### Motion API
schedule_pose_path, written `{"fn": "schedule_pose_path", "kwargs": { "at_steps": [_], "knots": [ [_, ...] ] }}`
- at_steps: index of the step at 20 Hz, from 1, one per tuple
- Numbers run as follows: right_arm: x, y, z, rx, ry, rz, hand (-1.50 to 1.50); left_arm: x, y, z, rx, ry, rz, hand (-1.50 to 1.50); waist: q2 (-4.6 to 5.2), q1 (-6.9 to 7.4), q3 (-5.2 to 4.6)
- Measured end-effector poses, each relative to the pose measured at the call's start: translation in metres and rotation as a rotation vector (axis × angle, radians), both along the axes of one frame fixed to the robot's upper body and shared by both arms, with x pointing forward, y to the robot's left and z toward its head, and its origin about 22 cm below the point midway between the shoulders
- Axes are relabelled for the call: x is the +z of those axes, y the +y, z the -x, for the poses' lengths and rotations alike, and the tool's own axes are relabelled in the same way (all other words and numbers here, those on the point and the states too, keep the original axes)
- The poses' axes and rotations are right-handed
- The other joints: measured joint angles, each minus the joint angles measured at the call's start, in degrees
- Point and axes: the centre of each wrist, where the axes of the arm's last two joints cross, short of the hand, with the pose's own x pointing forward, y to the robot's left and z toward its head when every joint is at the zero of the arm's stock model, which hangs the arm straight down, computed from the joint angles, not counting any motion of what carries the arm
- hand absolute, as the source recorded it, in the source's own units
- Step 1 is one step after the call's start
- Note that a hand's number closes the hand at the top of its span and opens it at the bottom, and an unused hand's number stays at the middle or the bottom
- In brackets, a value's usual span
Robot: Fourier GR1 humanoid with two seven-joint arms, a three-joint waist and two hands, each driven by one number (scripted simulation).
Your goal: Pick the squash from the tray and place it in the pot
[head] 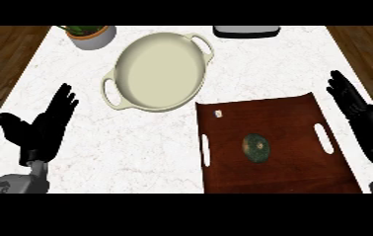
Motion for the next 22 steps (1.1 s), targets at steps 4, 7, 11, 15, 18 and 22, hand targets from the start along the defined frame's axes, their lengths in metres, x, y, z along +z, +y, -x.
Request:
{"fn": "schedule_pose_path", "kwargs": {
  "at_steps": [4, 7, 11, 15, 18, 22],
  "knots": [
    [-0.014, -0.012, 0.008, -0.041, 0.044, -0.034, 1.50, 0.009, 0.008, 0.003, 0.008, -0.026, -0.110, 0.00, 1.67, 0.85, -0.17],
    [-0.021, -0.037, 0.013, -0.071, 0.075, 0.063, -1.50, 0.014, 0.022, 0.007, 0.025, -0.025, -0.221, 0.00, 2.21, 1.11, -0.28],
    [-0.023, -0.043, 0.028, -0.139, -0.150, 0.302, -1.50, 0.009, 0.027, 0.017, 0.032, -0.001, -0.276, 0.00, 2.18, 0.52, -0.20],
    [-0.056, -0.044, 0.056, -0.132, -0.293, 0.334, -1.50, 0.010, 0.024, 0.022, 0.033, 0.012, -0.304, 0.00, 2.42, 0.54, -0.19],
    [-0.061, -0.046, 0.069, -0.095, -0.312, 0.342, -1.50, 0.011, 0.020, 0.024, 0.029, 0.012, -0.309, 0.00, 2.54, 0.76, -0.24],
    [-0.048, -0.035, 0.070, -0.023, -0.245, 0.409, -1.50, 0.005, 0.015, 0.026, 0.025, 0.012, -0.317, 0.00, 2.63, 0.95, -0.31]
  ]
}}
